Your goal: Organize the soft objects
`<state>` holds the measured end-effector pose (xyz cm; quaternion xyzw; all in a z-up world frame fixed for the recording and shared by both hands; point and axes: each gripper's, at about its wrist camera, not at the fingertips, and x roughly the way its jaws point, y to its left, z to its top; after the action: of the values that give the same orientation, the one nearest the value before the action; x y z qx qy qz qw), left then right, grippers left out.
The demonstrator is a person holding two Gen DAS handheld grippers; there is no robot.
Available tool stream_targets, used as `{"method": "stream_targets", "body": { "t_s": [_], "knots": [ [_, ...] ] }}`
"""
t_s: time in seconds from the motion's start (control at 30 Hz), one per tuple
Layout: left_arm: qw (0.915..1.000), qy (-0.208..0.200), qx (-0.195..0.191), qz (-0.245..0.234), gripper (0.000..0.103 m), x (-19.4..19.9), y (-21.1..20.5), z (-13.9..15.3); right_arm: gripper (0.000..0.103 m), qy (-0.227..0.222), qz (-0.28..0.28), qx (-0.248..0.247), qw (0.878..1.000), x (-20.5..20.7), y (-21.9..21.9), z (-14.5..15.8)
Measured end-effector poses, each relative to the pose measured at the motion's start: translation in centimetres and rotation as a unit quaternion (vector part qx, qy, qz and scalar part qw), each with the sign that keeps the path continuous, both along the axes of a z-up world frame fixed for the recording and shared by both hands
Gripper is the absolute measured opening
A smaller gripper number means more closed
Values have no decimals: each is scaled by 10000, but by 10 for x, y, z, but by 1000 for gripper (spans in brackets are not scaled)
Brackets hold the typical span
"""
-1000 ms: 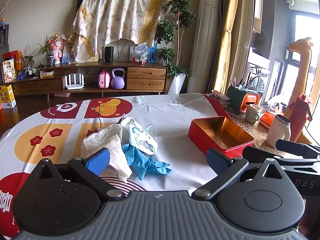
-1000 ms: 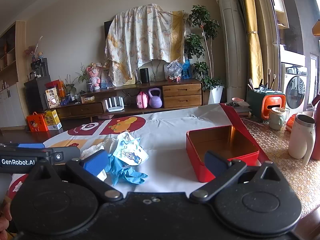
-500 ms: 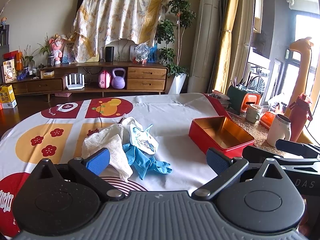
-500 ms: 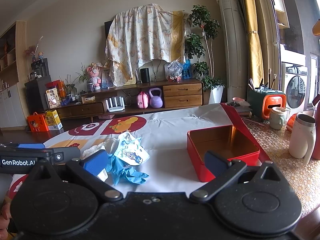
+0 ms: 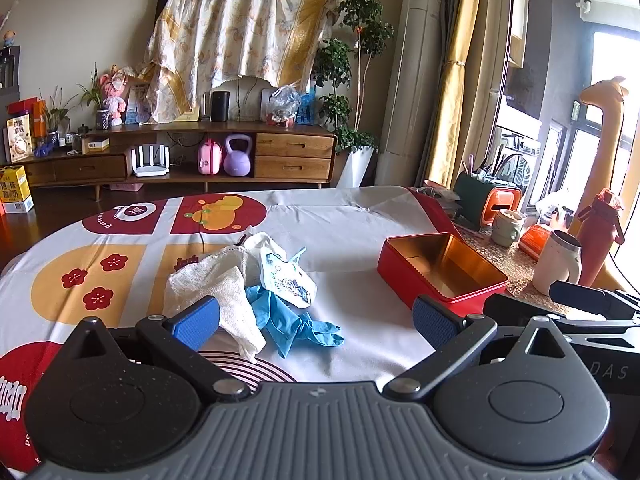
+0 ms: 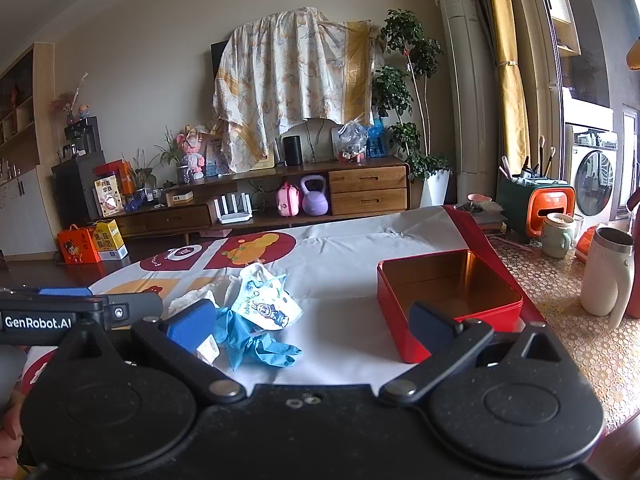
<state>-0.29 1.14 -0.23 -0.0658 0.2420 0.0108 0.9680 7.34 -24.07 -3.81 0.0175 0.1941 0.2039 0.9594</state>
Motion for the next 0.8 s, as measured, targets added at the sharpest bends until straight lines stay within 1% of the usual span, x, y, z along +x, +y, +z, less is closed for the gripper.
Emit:
{"method": "stream_targets", "body": {
  "t_s": [0.33,0.67,0.8],
  "knots": [
    [10000,-15,16,4,103,0,1,0,103,-2,-2,4,10000,0,-1,0],
    [9999,-47,115,-2,103,0,2,5,103,-27,58,2,10000,-5,8,6],
    [9999,-49,96,6,103,0,1,5,103,-14,55,10,10000,-6,8,6]
  ]
}}
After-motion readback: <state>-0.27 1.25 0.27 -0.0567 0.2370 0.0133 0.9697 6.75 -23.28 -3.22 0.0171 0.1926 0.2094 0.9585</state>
